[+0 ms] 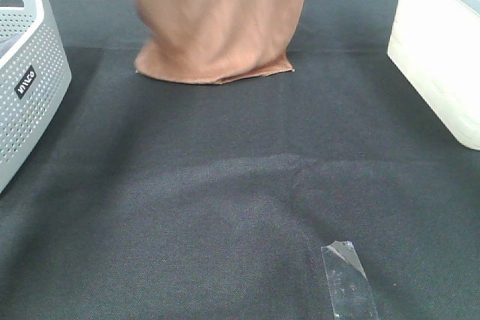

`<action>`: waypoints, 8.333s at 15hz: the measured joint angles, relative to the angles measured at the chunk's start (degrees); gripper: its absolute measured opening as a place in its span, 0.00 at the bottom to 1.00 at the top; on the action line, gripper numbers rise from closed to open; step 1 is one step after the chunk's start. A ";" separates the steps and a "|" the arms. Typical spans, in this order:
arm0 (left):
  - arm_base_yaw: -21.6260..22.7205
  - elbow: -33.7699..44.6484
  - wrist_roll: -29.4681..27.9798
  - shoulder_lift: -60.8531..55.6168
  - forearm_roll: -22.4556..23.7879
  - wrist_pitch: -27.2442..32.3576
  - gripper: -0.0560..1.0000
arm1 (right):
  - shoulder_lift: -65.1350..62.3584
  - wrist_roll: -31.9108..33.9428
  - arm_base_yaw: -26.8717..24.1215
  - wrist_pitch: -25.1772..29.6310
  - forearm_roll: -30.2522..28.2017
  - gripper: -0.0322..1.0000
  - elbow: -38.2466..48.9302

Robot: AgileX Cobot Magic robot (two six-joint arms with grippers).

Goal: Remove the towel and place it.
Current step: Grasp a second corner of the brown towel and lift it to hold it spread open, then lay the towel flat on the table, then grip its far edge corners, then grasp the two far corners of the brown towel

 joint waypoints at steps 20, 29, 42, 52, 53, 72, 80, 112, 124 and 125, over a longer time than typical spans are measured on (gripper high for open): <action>-2.81 40.79 -5.73 -44.06 -22.46 62.22 0.05 | -30.08 -9.51 0.06 56.55 32.09 0.03 24.52; -3.38 78.55 -9.80 -78.78 -34.49 60.56 0.05 | -62.40 -5.33 0.63 56.55 41.14 0.03 57.52; -3.21 107.43 -7.28 -84.63 -45.03 60.22 0.05 | -72.71 -1.15 0.63 56.38 44.23 0.03 87.89; -6.99 108.00 0.52 -58.61 -44.12 60.33 0.05 | -51.91 -6.99 0.29 49.79 42.51 0.03 97.23; -11.00 108.00 0.52 -53.29 -43.43 58.79 0.05 | -48.24 -8.14 0.00 48.36 41.31 0.03 97.29; -17.88 108.63 0.80 -45.66 -52.65 52.48 0.72 | -43.14 -15.01 -0.57 46.41 45.44 0.73 101.93; -14.44 97.29 1.15 -45.03 -44.06 49.22 0.84 | -40.62 -11.75 -0.69 45.15 31.86 0.77 85.43; 5.61 45.84 -2.69 -0.63 -36.44 44.23 0.83 | 17.88 -19.71 -9.40 40.28 46.58 0.77 23.84; 3.27 45.84 -6.82 0.52 -36.33 42.06 0.07 | 19.08 -19.42 -3.78 33.40 39.36 0.07 23.32; 3.27 45.84 -6.82 0.52 -35.75 42.00 0.06 | 19.14 -18.79 -3.72 33.35 38.90 0.03 23.32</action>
